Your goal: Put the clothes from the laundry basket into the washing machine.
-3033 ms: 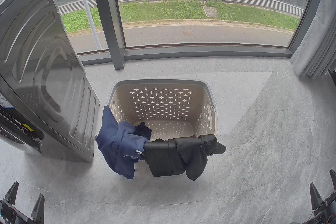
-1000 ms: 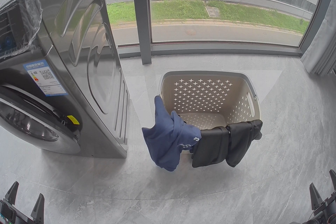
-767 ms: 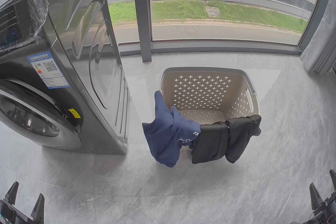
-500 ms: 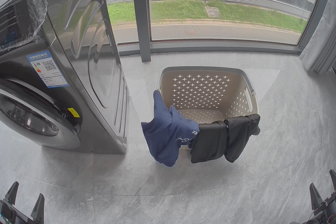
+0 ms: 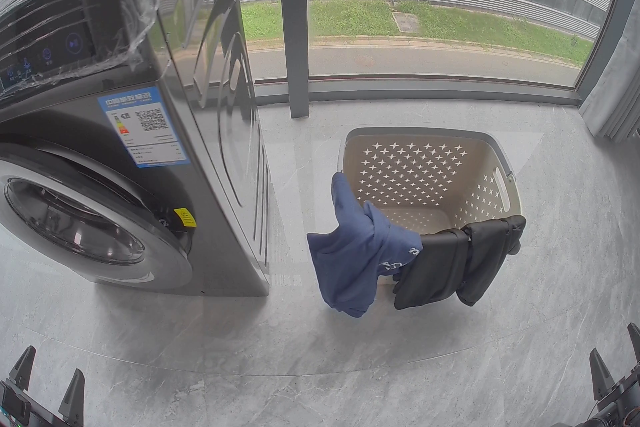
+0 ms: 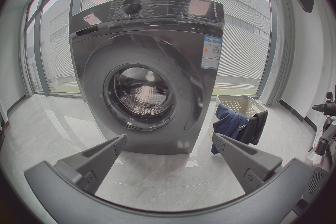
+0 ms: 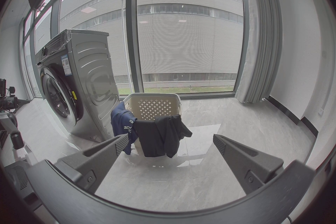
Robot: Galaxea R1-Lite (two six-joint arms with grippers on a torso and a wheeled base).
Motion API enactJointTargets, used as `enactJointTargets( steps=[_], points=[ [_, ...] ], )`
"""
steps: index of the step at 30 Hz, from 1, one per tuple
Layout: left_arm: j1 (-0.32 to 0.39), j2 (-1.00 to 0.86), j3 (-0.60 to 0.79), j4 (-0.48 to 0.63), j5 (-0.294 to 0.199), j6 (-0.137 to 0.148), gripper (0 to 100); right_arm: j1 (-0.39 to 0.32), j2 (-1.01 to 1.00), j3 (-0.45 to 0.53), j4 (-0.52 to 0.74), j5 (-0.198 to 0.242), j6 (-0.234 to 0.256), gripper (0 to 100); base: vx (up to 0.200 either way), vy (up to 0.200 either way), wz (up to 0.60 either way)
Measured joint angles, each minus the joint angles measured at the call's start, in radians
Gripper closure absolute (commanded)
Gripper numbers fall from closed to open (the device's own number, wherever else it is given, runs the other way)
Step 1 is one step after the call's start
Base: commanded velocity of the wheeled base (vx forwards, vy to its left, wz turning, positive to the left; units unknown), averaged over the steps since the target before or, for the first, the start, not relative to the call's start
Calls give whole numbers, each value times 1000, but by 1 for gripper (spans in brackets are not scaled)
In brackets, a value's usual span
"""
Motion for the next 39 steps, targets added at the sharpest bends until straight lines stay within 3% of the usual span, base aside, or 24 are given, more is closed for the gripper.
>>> enactJointTargets(
  steps=[10,28,39],
  points=[
    [0,0,0,1,0,0,0,0,0,0,0,0,0,0,0,0,0],
    [0,0,0,0,0,0,0,0,0,0,0,0,-1,0,0,200,0],
    [0,0,0,0,0,0,0,0,0,0,0,1,-1,0,0,0,0]
  ],
)
